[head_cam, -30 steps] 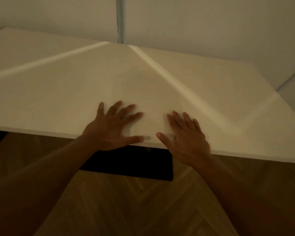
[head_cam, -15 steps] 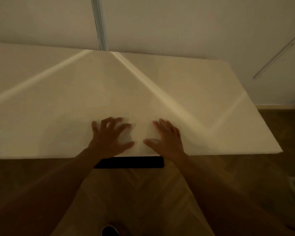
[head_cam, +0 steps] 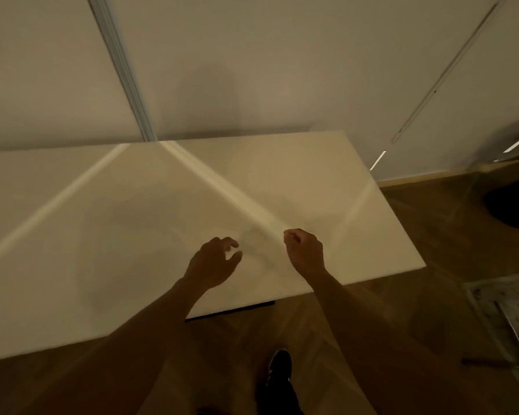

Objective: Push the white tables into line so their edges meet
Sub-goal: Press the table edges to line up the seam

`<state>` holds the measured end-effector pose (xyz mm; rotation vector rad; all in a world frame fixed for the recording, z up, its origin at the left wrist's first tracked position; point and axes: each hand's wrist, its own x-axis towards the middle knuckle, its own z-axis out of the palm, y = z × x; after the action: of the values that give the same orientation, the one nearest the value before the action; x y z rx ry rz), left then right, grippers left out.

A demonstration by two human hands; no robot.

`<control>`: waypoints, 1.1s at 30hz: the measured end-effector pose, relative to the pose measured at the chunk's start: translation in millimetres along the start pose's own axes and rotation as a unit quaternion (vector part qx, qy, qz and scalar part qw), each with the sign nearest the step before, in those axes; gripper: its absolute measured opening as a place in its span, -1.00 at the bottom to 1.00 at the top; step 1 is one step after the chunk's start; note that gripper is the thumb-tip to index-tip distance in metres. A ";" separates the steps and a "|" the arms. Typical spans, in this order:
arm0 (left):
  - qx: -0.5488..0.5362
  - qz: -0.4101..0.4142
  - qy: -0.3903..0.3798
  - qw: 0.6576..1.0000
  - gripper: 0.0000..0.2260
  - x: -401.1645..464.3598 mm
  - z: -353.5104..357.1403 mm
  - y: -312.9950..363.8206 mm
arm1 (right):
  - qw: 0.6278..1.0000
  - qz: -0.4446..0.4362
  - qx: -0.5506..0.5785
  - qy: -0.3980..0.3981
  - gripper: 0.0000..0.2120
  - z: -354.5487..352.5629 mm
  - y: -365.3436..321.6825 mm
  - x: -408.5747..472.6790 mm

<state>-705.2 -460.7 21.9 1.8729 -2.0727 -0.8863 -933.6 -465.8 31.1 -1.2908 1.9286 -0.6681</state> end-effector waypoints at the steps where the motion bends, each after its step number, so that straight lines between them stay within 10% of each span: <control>1: 0.001 0.011 0.001 1.000 -0.71 11.9 -3.2 13.8 | 1.000 0.005 0.004 0.002 -0.77 -9.9 -2.9 10.5; 33: 0.066 0.243 -0.114 0.961 -0.64 284.8 88.4 262.1 | 0.963 0.181 0.007 0.198 -0.54 -129.7 81.7 237.2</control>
<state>-1018.2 -704.8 30.6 1.2536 -2.6216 -0.8807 -1140.7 -652.3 -14.5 -0.7973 2.3982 -0.7884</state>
